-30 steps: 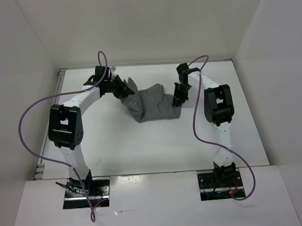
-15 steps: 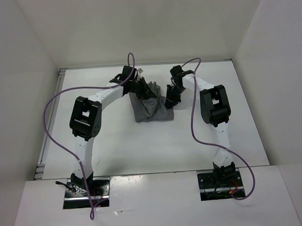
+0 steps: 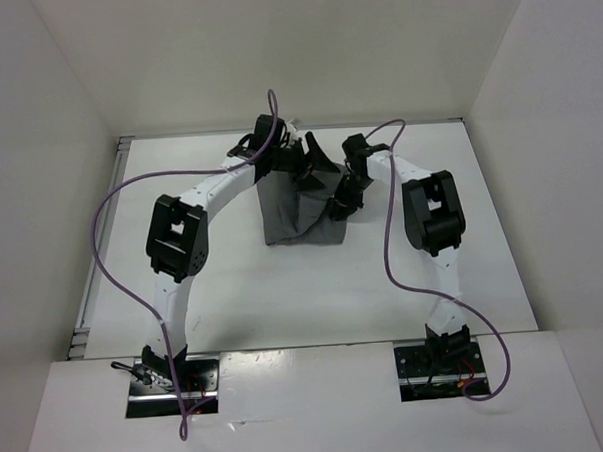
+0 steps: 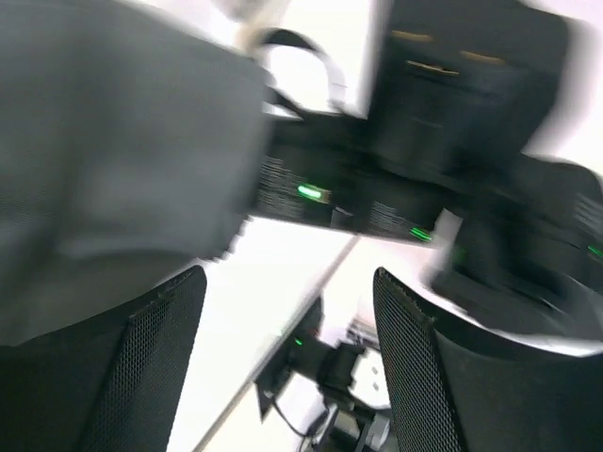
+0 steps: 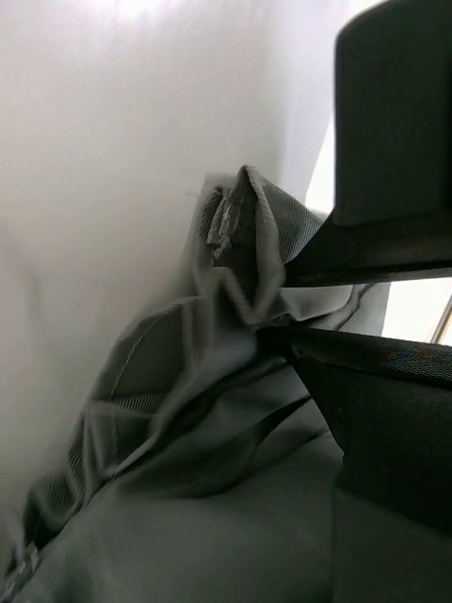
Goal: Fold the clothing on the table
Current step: Fold the skirt
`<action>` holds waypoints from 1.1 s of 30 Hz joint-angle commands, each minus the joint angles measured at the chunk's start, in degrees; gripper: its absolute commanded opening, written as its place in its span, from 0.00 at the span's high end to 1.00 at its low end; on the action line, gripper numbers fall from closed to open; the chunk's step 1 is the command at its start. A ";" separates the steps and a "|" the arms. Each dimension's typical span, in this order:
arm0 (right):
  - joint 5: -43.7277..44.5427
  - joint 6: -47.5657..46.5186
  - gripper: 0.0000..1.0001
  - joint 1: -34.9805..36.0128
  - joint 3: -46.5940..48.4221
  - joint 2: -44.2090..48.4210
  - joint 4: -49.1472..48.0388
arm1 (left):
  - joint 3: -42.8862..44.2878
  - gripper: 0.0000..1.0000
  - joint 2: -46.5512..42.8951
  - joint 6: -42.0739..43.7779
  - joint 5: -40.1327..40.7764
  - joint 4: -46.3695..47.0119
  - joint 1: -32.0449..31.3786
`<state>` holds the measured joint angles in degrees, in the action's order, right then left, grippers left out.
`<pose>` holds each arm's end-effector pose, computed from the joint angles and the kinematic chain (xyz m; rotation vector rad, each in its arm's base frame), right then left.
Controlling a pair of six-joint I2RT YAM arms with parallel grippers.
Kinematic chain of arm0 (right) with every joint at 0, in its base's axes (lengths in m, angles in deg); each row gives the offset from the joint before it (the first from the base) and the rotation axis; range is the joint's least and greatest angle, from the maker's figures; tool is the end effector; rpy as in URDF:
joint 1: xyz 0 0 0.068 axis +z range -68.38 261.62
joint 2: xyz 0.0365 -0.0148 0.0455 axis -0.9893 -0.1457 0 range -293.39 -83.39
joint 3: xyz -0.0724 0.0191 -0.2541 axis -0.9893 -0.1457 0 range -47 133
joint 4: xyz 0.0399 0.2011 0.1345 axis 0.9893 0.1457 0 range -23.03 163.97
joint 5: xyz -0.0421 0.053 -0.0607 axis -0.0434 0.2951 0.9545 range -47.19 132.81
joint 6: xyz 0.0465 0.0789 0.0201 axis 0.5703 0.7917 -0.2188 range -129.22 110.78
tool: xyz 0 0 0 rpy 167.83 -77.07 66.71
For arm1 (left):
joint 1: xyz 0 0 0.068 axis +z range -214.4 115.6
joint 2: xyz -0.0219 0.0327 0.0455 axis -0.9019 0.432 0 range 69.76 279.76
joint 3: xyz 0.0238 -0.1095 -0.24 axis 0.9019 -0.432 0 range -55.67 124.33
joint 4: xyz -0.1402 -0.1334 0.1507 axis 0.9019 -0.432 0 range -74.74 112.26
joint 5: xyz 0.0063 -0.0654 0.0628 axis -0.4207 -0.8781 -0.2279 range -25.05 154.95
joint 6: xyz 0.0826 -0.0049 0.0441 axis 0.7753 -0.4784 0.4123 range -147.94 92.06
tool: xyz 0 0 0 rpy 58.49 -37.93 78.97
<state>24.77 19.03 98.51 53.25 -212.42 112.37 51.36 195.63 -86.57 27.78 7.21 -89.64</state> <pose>0.4244 0.1562 0.1066 0.2273 2.9428 0.5899 0.4505 -0.2688 0.2252 -0.2790 2.4340 -1.4621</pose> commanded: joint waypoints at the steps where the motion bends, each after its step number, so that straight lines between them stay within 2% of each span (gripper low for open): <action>1: 6.77 2.33 0.71 -3.07 -4.78 7.27 0.12 | 2.23 0.21 -6.15 -2.98 -6.76 6.34 -0.78; 3: 12.03 3.12 0.70 -3.70 -6.29 13.94 0.65 | 0.65 0.20 -8.51 -3.68 -8.00 8.88 -0.78; 5: 15.65 3.74 0.64 -4.23 -6.82 17.75 3.19 | -1.28 0.20 -11.58 -3.68 -8.54 10.03 0.79; 6: 16.97 4.26 0.64 -4.23 -6.82 19.24 4.07 | -3.38 0.20 -12.74 -2.90 -8.54 10.04 1.58; 9: 20.41 4.97 0.61 -1.95 -4.45 23.64 6.62 | -5.59 0.21 -18.01 1.83 -1.79 2.50 4.92; 10: 20.42 4.97 0.60 -1.16 -2.53 24.17 6.62 | -7.25 0.23 -19.24 5.51 3.37 0.39 5.80; 12: 17.35 3.75 0.56 1.39 1.07 24.18 5.93 | -10.50 0.29 -22.76 7.65 7.97 -2.70 8.17; 13: 13.86 3.13 0.55 2.18 2.40 24.18 5.05 | -12.61 0.49 -23.72 8.35 9.29 -2.71 8.88; 15: 10.42 1.38 0.55 3.51 8.43 20.15 3.37 | -18.85 0.79 -25.05 8.36 11.06 -2.18 10.12; 17: 4.98 0.67 0.55 4.21 14.07 13.50 3.37 | -22.80 1.00 -25.67 7.84 11.06 -1.39 11.00; 20: -0.21 -0.83 0.66 4.74 22.34 4.27 3.37 | -24.14 1.00 -24.35 8.44 10.36 -1.39 11.79; 21: -1.98 -2.22 0.73 4.74 24.80 2.14 4.07 | -24.92 1.00 -24.35 8.45 10.36 -1.39 11.79; 23: -5.66 -3.02 0.79 4.74 24.83 -1.03 4.69 | -26.25 1.00 -23.82 8.97 10.36 -1.39 11.79; 25: -6.74 -3.55 0.86 4.74 19.22 -1.84 4.69 | -26.95 1.00 -23.82 8.97 10.89 -1.39 12.31; 29: -7.36 -4.25 0.90 4.12 1.13 8.07 1.79 | -28.18 1.00 -23.29 9.58 11.42 -1.39 12.31; 30: -4.57 -4.26 0.90 3.51 -5.43 13.92 2.31 | -28.18 1.00 -23.29 9.59 12.02 -1.91 12.92; 33: -1.04 -3.65 0.90 2.37 -14.28 25.62 4.33 | -28.18 1.00 -23.29 10.12 13.17 -2.44 12.93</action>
<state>20.62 16.54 102.55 42.82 -204.70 114.14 23.40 172.72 -78.60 39.36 4.52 -77.18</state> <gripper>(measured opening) 0.104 0.001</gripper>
